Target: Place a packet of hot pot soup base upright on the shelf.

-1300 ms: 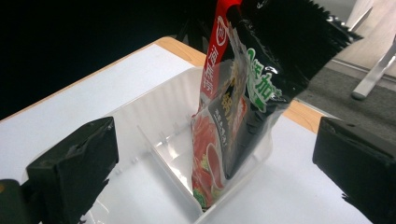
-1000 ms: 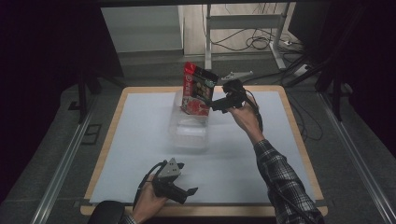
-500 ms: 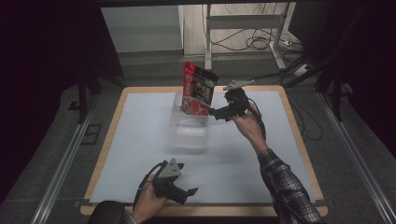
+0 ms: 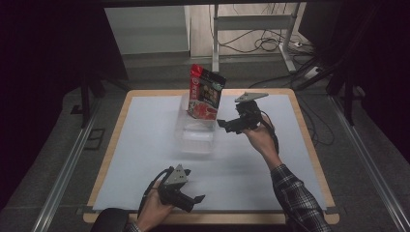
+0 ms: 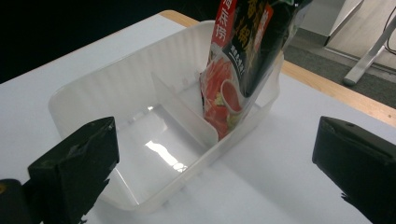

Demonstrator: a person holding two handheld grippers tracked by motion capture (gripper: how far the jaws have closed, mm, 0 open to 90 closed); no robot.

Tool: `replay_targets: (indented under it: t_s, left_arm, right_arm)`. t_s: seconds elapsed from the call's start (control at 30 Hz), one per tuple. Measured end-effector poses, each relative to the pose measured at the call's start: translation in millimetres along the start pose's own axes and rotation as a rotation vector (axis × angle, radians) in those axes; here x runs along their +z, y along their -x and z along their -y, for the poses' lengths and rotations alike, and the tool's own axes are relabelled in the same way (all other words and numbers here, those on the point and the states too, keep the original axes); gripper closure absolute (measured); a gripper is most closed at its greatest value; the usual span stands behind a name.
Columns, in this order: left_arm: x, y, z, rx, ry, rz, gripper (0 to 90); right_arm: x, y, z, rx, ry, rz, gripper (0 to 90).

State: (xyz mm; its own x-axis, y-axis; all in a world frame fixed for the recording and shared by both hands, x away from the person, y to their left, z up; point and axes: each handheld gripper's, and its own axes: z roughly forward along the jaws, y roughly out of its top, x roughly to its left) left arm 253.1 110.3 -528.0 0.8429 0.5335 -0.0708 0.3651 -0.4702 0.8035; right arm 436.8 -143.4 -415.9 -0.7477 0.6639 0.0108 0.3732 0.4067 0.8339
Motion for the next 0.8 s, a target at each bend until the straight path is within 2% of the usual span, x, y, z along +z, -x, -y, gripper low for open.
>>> replay_targets:
  t_s: [0.37,0.6,0.8]
  left_arm:
    - [1.0,0.6,0.1,0.003,-0.009,0.001,0.6]
    - [1.2,0.7,0.2,0.0,-0.005,-0.001,0.6]
    - [1.3,0.9,0.3,-0.001,-0.006,-0.002,0.6]
  right_arm:
    - [-13.9,-5.9,17.9,-0.012,-0.007,0.019,1.1]
    - [-24.9,-9.4,26.9,0.005,-0.003,0.032,1.2]
    - [-32.0,-10.0,35.1,-0.003,-0.009,0.065,1.9]
